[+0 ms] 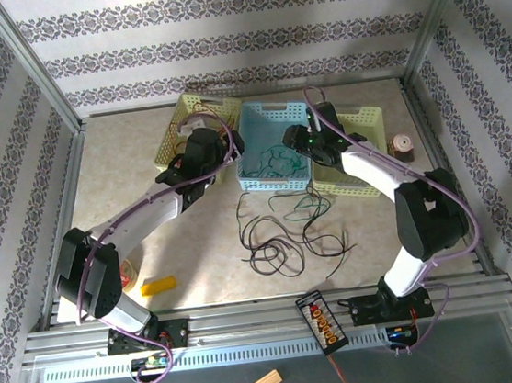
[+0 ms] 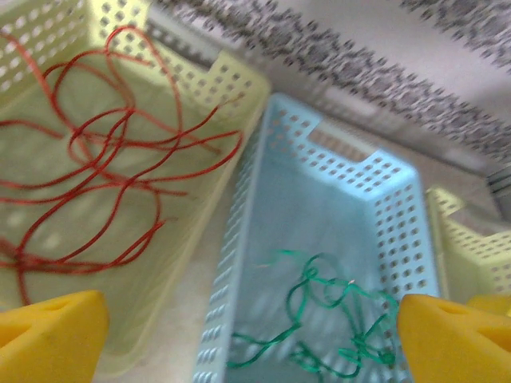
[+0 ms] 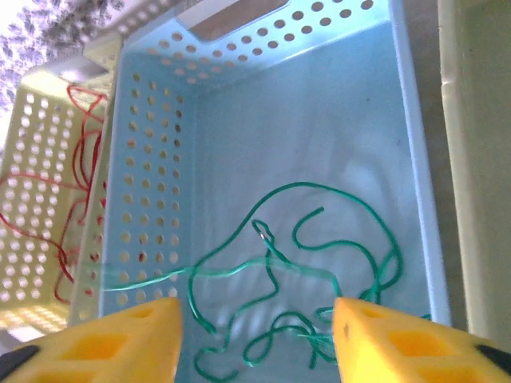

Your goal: Untangle the cables

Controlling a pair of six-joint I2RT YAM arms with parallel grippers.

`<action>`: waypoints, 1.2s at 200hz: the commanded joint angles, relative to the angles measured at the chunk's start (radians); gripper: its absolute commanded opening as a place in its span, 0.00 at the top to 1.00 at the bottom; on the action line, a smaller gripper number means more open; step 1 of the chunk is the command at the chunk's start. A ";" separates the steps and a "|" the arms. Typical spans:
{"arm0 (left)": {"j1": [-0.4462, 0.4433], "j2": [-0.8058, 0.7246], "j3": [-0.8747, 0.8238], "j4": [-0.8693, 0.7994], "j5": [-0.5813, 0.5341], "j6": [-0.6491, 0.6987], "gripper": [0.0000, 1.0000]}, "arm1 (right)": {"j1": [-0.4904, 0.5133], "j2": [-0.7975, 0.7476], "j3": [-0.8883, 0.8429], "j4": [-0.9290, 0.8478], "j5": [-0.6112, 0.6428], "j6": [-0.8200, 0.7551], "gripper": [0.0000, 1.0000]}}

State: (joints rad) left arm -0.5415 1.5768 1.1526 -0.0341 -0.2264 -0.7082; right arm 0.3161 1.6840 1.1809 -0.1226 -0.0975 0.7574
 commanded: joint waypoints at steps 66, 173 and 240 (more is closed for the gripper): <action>-0.029 0.071 0.057 -0.048 0.082 0.129 0.08 | 0.066 -0.256 -0.189 -0.074 0.111 -0.071 0.40; -0.066 0.089 0.059 -0.053 0.044 0.122 0.08 | 0.166 -0.303 -0.278 -0.411 0.068 -0.399 0.38; -0.066 0.100 0.076 -0.070 0.055 0.114 0.08 | 0.237 -0.133 -0.217 -0.413 0.116 -0.465 0.38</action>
State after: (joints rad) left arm -0.6022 1.6917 1.2003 -0.0715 -0.1616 -0.6056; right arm 0.5404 1.5051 0.9112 -0.5072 -0.0139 0.3431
